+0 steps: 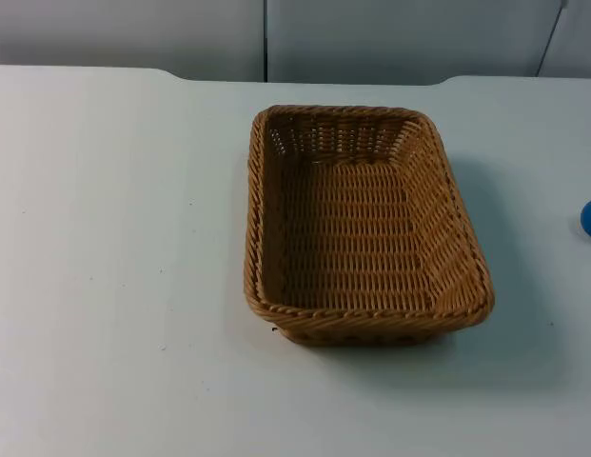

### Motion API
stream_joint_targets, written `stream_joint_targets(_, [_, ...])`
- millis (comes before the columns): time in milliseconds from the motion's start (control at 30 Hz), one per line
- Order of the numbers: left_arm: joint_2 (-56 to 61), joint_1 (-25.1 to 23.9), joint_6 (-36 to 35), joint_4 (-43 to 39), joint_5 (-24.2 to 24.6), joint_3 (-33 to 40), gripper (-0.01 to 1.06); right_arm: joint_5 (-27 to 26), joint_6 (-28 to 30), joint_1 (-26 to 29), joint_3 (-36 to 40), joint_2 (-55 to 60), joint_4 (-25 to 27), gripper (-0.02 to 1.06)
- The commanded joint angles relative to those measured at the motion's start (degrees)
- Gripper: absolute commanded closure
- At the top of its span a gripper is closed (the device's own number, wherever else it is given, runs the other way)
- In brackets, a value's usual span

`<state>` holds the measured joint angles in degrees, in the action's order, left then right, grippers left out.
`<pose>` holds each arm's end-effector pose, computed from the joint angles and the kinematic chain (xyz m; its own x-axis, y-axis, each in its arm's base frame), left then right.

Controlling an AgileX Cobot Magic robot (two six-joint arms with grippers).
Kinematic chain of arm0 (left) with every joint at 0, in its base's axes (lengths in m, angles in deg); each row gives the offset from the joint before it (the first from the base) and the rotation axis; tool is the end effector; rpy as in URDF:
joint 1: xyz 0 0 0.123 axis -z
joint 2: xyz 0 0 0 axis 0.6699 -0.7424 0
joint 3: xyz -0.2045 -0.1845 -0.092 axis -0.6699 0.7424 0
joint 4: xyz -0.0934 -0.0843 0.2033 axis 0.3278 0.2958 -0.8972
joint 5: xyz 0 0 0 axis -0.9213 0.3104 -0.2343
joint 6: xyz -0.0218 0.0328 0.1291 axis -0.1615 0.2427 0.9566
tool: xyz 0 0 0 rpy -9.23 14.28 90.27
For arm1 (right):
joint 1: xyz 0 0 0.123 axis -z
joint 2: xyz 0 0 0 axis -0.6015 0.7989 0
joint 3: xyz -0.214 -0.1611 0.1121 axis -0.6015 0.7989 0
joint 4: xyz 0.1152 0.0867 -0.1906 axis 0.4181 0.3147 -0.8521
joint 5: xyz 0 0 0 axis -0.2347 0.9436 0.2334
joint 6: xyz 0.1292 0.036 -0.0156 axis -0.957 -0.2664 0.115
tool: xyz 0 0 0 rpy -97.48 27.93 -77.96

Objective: Pick up the basket with the left hand and place the ball into the basket with the right hand.

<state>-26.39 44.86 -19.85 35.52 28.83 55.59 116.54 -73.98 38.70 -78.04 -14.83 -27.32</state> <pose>0.0153 -0.0079 0.2537 -0.4614 0.0186 -0.8870 0.0942 0.9952 -0.0281 0.0150 -0.0022 0.2535 -0.4657 -0.0185 -0.8847 0.0263 0.9990 -0.0348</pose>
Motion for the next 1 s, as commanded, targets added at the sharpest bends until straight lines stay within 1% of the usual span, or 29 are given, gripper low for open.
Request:
stream_joint_targets(0, [0.28, -0.04, -0.55, 0.58, -0.82, -0.53, 0.10, -0.47, 0.00, 0.47, 0.43, -0.23, -0.36, 0.29])
stream_joint_targets(167, [-0.08, -0.04, -0.55, 0.89, -1.60, -3.03, 0.10, -0.47, 0.00, 0.47, 0.43, -0.23, -0.36, 0.29])
stream_joint_targets(333, [-5.38, -0.04, -0.55, 1.03, -3.42, -5.74, 0.10, -0.47, 0.00, 0.47, 0.43, -0.23, -0.36, 0.29])
stream_joint_targets(500, [-12.67, -0.04, -0.55, 1.25, -8.99, -9.05, 0.10, -0.47, 0.00, 0.47, 0.43, -0.23, -0.36, 0.29])
stream_joint_targets(533, [-12.67, -0.04, -0.55, 1.25, -8.99, -9.05, 0.10, -0.47, 0.00, 0.47, 0.43, -0.23, -0.36, 0.29])
stream_joint_targets(633, [-17.83, -0.04, -0.55, 1.25, -11.01, -11.20, 0.10, -0.47, 0.00, 0.47, 0.43, -0.23, -0.36, 0.29])
stream_joint_targets(767, [-23.41, -0.04, -0.36, 1.53, -12.18, -13.52, 0.10, -0.47, 0.00, 0.47, 0.43, -0.23, -0.36, 0.29])
stream_joint_targets(900, [-30.68, -0.04, -0.36, 2.67, -15.26, -15.79, 0.10, -0.47, 0.00, 0.47, 0.43, -0.23, -0.36, 0.29])
stream_joint_targets(967, [-32.53, -0.04, -0.36, 2.82, -15.84, -16.43, 0.10, -0.47, 0.00, 0.47, 0.43, -0.23, -0.36, 0.29])
